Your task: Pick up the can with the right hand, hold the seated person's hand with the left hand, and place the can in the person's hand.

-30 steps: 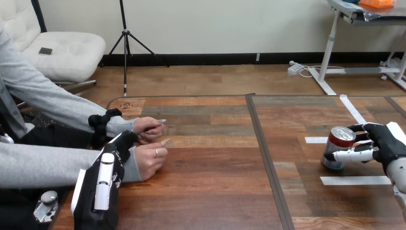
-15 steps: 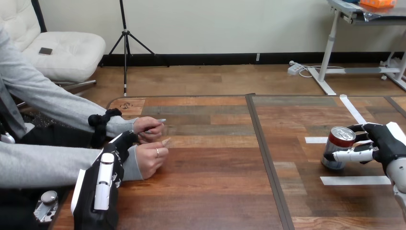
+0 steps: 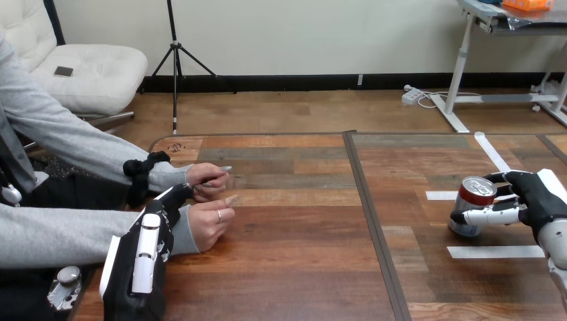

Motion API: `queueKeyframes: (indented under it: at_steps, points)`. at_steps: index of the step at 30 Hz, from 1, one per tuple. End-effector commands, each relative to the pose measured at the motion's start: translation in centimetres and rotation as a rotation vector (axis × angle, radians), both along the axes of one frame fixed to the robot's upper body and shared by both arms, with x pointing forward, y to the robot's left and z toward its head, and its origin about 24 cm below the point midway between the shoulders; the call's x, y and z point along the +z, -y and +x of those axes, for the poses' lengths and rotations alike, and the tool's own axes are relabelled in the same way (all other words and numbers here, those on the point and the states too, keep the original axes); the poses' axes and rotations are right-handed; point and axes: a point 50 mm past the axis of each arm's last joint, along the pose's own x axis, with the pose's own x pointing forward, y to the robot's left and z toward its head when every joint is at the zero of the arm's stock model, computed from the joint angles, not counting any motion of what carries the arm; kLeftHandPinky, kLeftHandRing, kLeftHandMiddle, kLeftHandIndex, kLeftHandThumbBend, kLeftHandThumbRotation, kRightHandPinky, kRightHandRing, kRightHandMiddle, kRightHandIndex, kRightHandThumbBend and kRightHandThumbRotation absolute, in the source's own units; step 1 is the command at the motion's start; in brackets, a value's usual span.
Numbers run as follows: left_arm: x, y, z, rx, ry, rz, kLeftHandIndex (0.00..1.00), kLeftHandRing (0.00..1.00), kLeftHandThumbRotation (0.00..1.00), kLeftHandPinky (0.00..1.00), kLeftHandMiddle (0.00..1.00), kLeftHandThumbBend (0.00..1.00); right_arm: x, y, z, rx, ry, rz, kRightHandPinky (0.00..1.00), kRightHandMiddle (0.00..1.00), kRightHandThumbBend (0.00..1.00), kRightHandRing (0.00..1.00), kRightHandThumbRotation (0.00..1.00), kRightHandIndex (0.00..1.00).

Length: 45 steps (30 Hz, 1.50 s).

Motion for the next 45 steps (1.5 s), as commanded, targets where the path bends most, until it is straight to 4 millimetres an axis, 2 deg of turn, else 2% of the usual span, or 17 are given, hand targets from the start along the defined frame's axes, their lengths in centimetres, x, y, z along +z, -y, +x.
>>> queueKeyframes:
  at_steps: [1,10,28,32,45]
  points:
    - [1.68,0.15,1.9,-0.014,0.094,0.011,0.75,0.93,0.96,0.97,0.84,0.35,1.66,-1.44,1.76,0.03,0.091,0.01,0.62,0.69,1.0,0.67,0.05,0.72]
    - [1.65,0.19,1.92,-0.014,0.092,0.011,0.74,0.93,0.96,0.98,0.84,0.36,1.62,-1.66,1.79,-0.001,0.131,0.007,0.55,0.64,0.97,0.6,0.01,0.67]
    - [1.67,0.21,1.86,-0.011,0.091,0.019,0.73,0.92,0.97,0.96,0.83,0.35,1.66,-2.2,1.8,-0.022,0.205,-0.04,0.44,0.52,0.86,0.49,0.0,0.53]
    - [1.69,0.25,1.88,-0.007,0.092,0.015,0.73,0.91,0.97,0.95,0.83,0.33,1.64,-2.28,1.77,-0.02,0.217,-0.049,0.37,0.48,0.82,0.43,0.0,0.49]
    - [1.71,0.22,1.92,-0.009,0.099,0.014,0.71,0.9,0.97,0.92,0.81,0.29,1.62,-2.34,1.69,-0.003,0.227,-0.065,0.3,0.43,0.79,0.37,0.0,0.46]
